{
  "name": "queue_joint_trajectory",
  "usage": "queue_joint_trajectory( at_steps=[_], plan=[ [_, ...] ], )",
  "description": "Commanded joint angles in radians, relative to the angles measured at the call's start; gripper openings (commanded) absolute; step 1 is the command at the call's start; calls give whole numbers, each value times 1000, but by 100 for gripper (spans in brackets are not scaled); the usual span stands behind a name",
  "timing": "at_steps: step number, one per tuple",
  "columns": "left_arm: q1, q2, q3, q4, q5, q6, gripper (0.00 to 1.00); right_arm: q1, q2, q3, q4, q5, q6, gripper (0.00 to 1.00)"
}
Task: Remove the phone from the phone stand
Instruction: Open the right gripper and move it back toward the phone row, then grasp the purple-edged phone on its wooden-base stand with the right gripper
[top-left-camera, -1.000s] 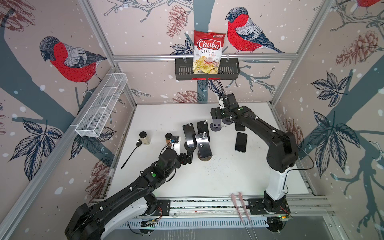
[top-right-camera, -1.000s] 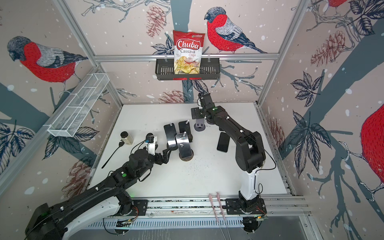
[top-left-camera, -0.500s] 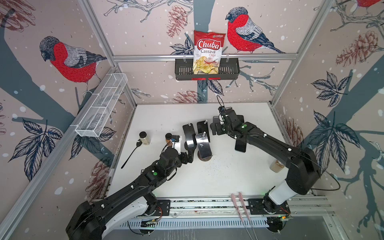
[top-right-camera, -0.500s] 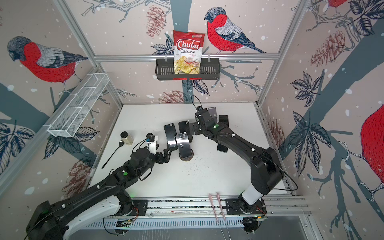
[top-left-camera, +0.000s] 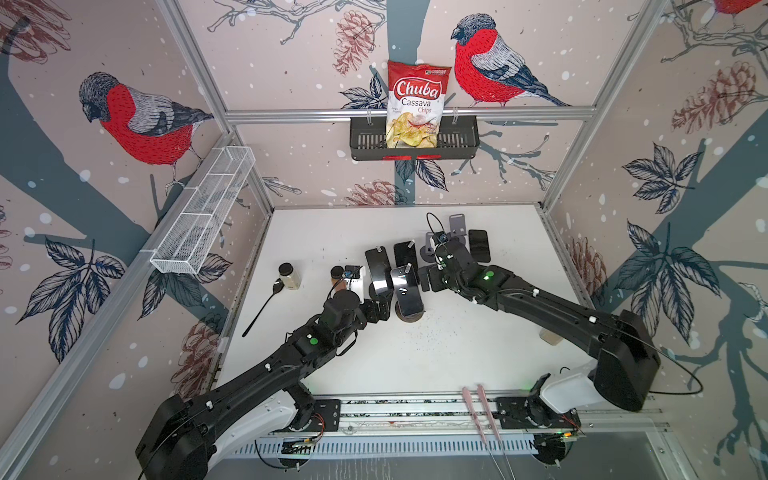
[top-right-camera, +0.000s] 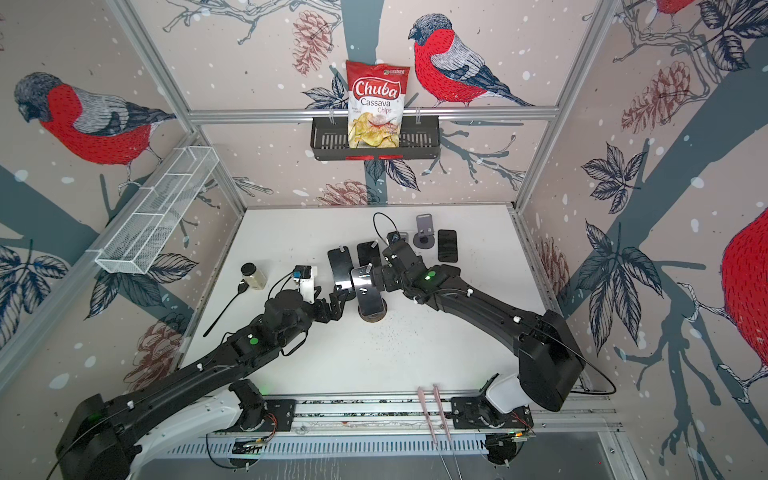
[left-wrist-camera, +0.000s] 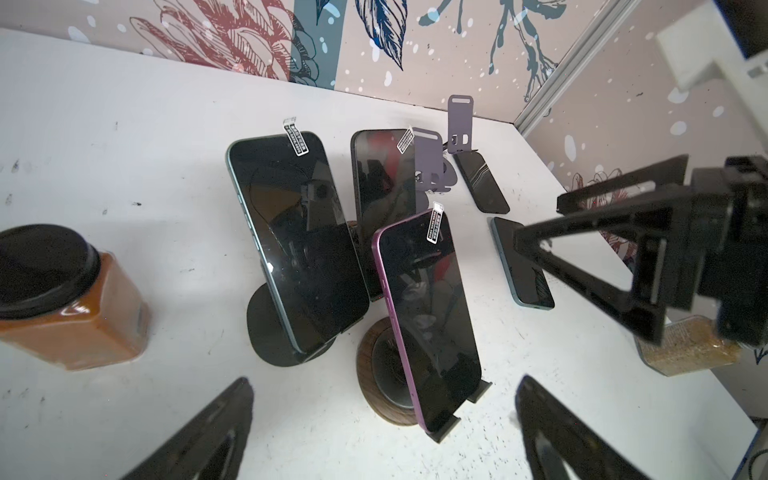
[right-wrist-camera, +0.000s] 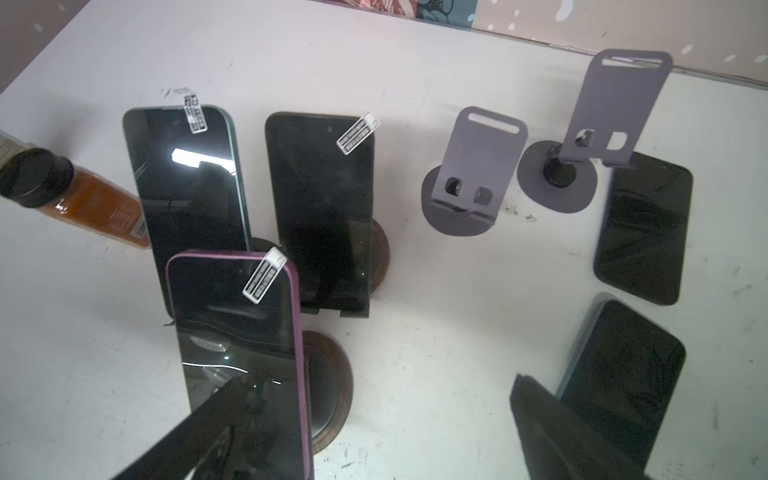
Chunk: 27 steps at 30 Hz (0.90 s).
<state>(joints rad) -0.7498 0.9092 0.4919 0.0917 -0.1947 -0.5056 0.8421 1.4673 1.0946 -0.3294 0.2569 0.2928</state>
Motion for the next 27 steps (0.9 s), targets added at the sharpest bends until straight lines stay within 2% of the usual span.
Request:
queue_joint_trajectory(
  at_steps=[1, 6, 10, 15, 27],
  plan=[
    [0, 1, 13, -44, -12, -61, 97, 33, -4, -21, 29, -1, 35, 100],
    [0, -2, 10, -85, -32, -94, 97, 91, 11, -45, 52, 6, 67, 99],
    [0, -16, -13, -39, 3, -81, 97, 123, 23, -56, 88, -3, 90, 99],
    [0, -38, -48, 23, 32, -74, 97, 141, 52, -53, 109, 1, 103, 99],
    [0, -113, -96, 22, -1, -81, 97, 163, 153, -9, 108, 2, 101, 99]
  ],
)
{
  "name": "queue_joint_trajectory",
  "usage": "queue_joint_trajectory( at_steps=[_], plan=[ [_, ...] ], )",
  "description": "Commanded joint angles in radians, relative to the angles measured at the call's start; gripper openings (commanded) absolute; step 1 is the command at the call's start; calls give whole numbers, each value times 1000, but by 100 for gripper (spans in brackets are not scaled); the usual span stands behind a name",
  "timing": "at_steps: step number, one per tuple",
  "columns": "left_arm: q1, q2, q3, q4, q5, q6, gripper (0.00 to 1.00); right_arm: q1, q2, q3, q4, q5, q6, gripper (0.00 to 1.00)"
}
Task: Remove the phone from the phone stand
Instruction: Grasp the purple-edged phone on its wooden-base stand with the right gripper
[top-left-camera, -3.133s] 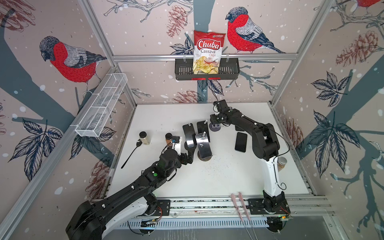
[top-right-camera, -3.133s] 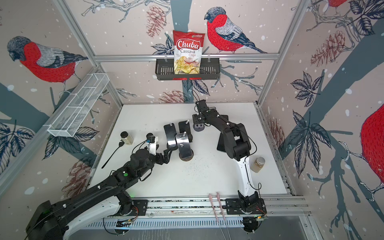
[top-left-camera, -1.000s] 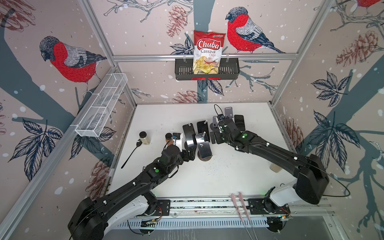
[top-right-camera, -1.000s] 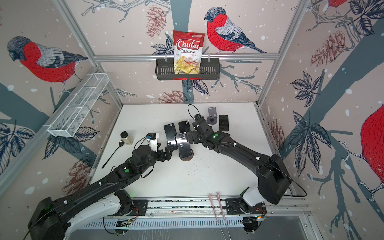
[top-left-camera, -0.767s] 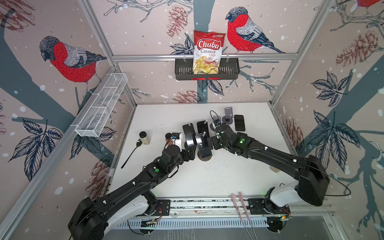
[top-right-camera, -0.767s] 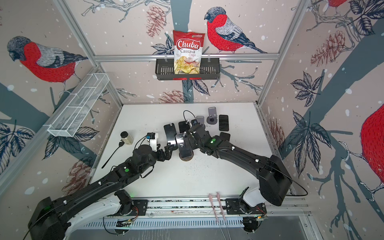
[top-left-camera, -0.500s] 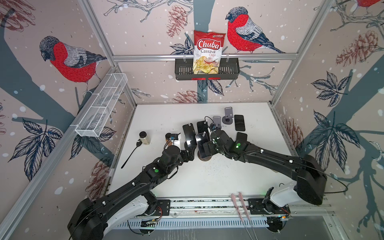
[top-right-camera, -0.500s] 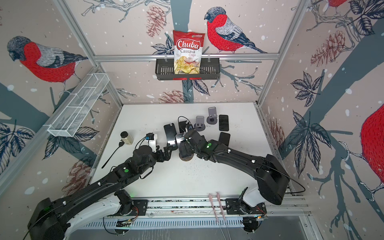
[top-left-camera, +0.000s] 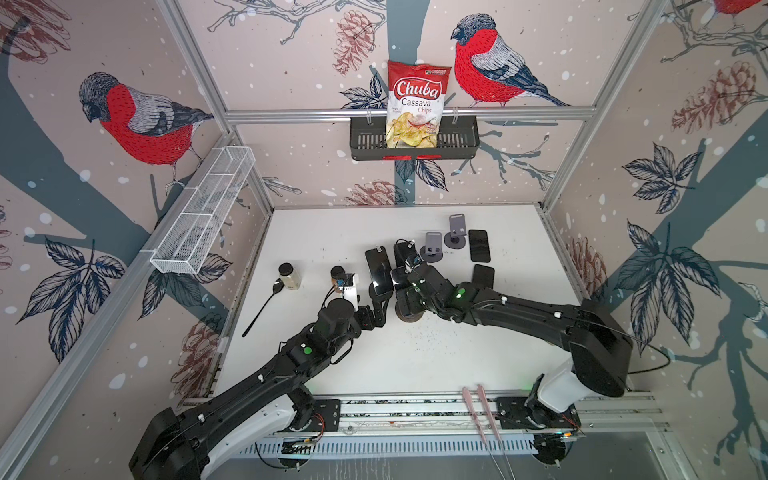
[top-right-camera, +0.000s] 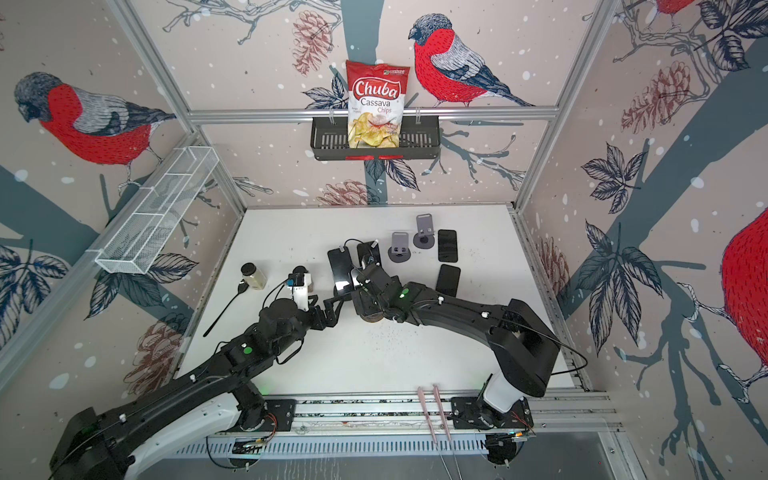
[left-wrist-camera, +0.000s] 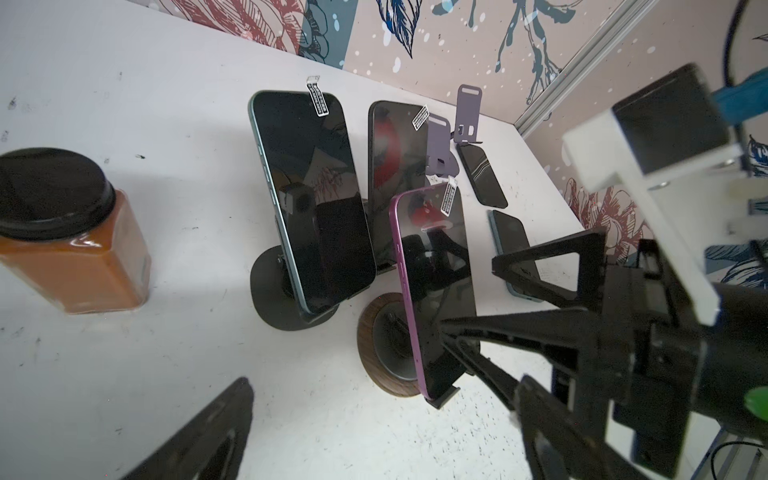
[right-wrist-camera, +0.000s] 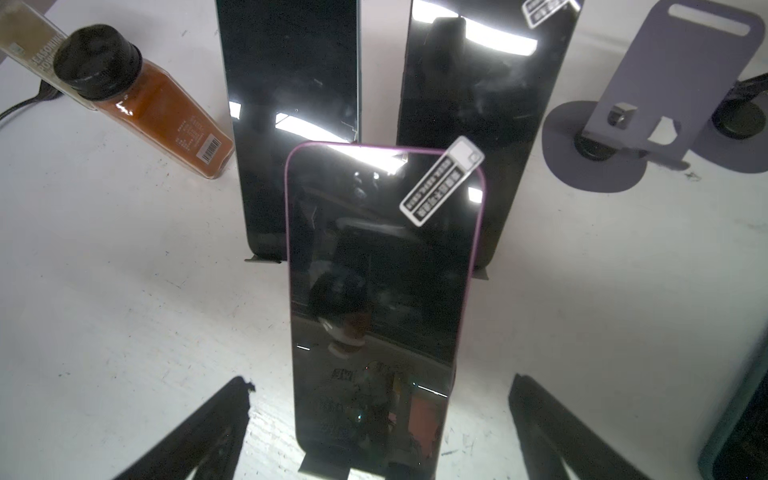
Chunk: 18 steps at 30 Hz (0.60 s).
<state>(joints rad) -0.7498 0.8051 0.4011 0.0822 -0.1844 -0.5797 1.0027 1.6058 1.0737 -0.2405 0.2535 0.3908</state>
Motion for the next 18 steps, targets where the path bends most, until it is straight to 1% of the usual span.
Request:
queue_joint_trajectory(
  at_steps=[1, 14, 18],
  plan=[
    [0, -11, -8, 31, -12, -8, 97, 2, 20, 15, 22, 5, 3, 99],
    [0, -3, -11, 28, -20, 1, 97, 2, 94, 37, 38, 12, 3, 100],
    [0, 0, -11, 28, -23, 4, 97, 2, 109, 43, 39, 15, 1, 95]
  ],
)
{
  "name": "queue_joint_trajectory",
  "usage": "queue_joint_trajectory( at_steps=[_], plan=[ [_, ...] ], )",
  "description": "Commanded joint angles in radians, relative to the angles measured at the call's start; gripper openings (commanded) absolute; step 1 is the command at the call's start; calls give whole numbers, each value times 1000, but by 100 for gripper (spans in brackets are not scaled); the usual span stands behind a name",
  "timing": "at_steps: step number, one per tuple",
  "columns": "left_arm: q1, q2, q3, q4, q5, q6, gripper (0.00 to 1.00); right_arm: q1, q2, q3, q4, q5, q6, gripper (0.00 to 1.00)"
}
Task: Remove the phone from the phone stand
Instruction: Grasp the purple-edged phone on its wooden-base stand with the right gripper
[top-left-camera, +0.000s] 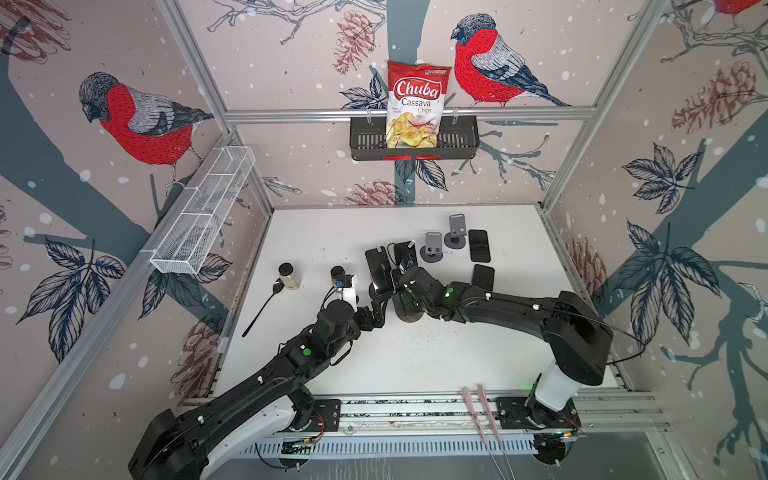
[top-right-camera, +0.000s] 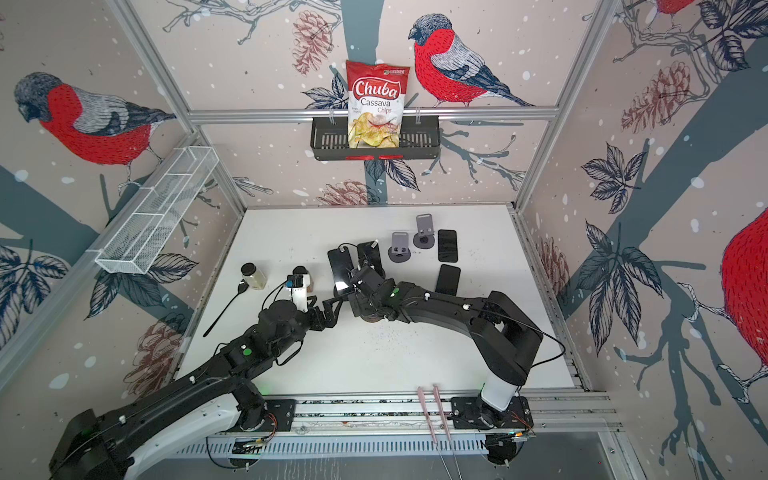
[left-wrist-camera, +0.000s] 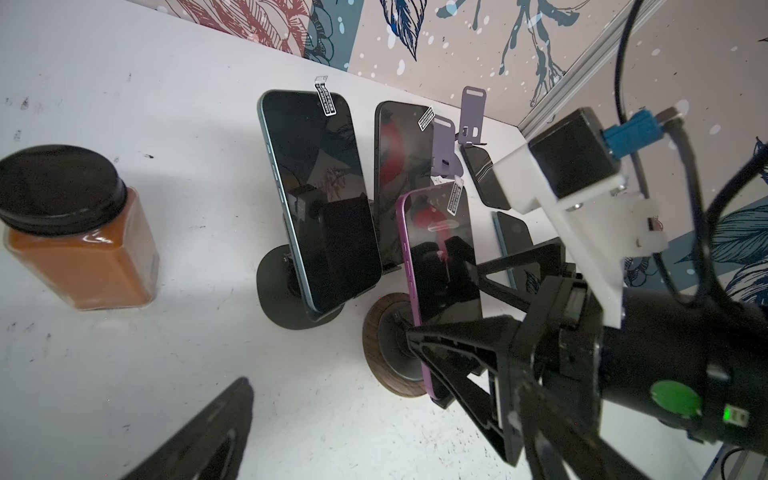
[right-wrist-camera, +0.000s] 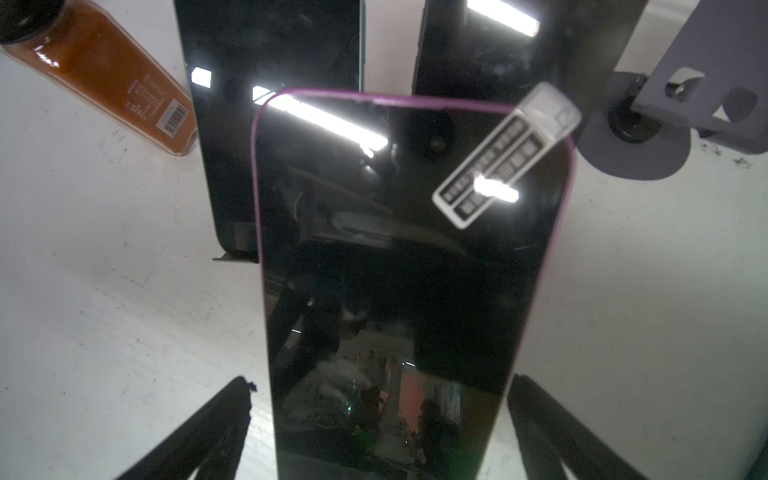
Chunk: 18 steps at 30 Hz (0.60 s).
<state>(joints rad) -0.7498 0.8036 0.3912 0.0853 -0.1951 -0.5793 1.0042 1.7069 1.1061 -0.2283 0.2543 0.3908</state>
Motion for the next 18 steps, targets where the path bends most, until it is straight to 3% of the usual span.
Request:
queue_joint_trajectory(
  at_steps=[1, 12, 18],
  plan=[
    [0, 2, -3, 26, -13, 4, 97, 1, 12, 12, 27, 13, 0, 94],
    [0, 8, -5, 34, -15, 10, 97, 1, 31, 15, 26, 16, -5, 72],
    [0, 14, -4, 37, -14, 9, 97, 3, 26, 14, 26, 16, -9, 67]
  ],
)
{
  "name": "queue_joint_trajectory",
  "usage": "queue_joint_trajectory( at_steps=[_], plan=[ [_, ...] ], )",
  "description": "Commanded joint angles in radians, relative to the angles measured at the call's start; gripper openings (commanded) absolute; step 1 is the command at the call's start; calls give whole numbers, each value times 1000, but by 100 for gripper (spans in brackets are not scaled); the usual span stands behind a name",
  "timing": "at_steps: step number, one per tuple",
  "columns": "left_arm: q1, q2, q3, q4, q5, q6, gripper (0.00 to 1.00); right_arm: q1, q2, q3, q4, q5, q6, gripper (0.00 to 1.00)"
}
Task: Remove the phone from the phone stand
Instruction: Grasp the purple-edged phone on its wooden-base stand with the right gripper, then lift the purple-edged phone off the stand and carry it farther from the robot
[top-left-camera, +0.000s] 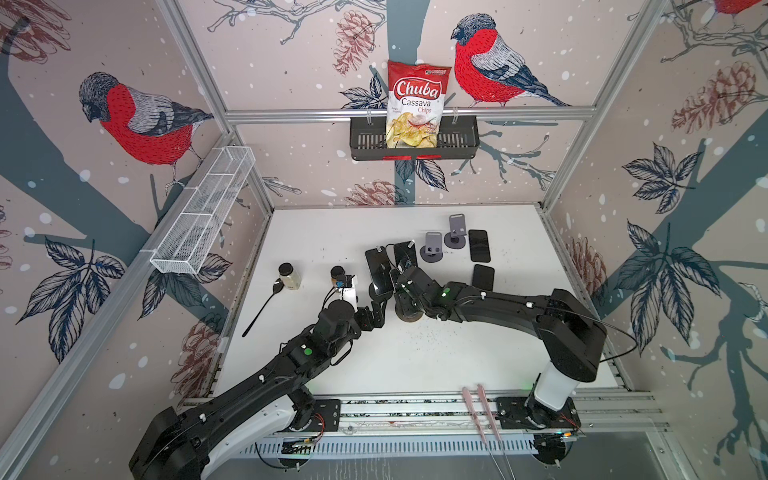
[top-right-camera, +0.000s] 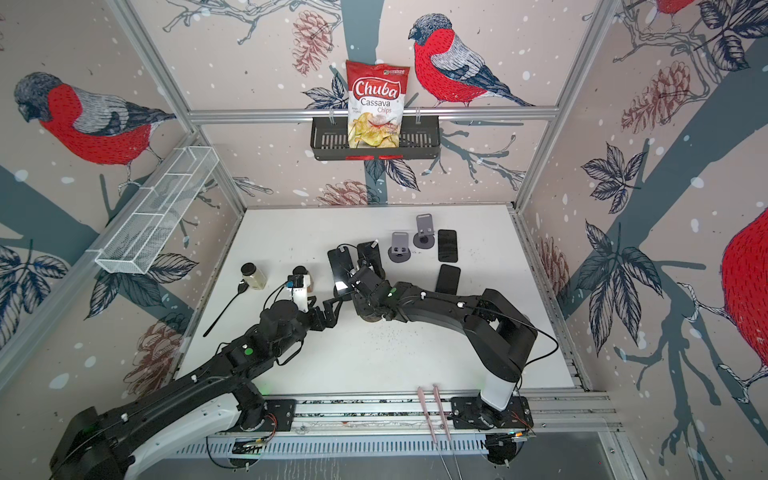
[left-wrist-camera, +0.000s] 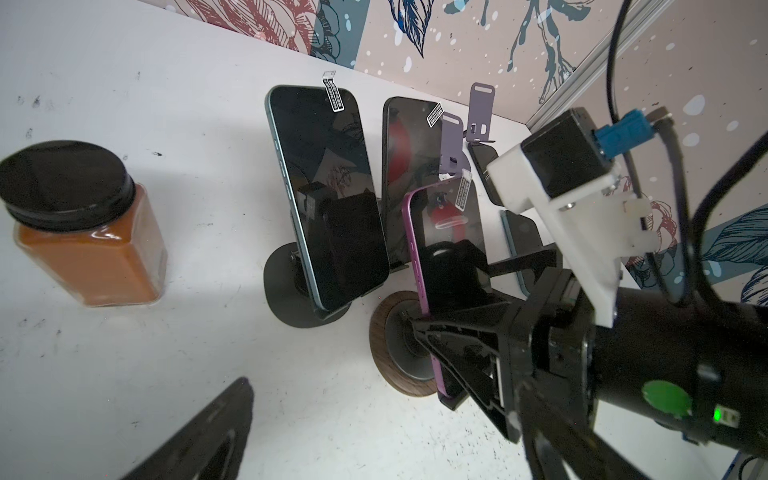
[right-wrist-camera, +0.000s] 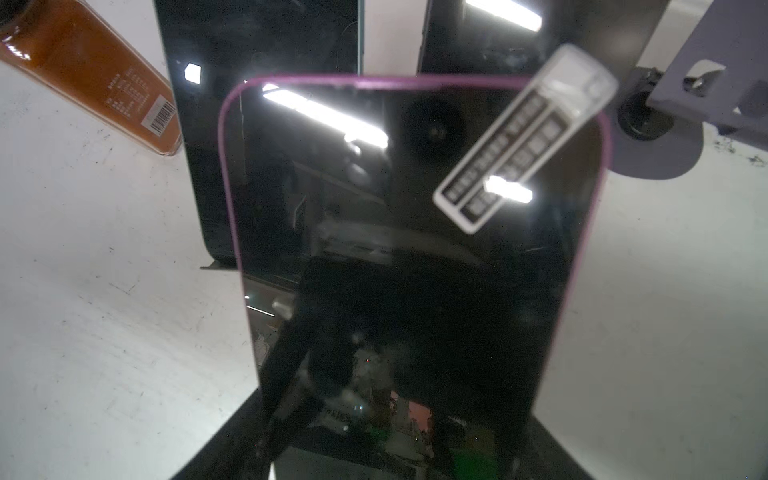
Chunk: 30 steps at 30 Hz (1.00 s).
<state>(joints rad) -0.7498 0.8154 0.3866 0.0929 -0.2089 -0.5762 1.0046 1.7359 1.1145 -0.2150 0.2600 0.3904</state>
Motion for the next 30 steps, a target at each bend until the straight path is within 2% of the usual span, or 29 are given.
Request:
queue_joint_trajectory(
  at_steps=[1, 17, 30],
  plan=[
    [0, 4, 1, 32, -2, 6, 97, 2, -6, 5, 12, 9, -8, 67],
    [0, 37, 11, 59, 10, 20, 97, -11, -109, 11, 4, 13, 1, 65],
    [0, 42, 10, 84, 9, 34, 97, -132, -237, -54, -34, 0, -6, 65]
  ],
)
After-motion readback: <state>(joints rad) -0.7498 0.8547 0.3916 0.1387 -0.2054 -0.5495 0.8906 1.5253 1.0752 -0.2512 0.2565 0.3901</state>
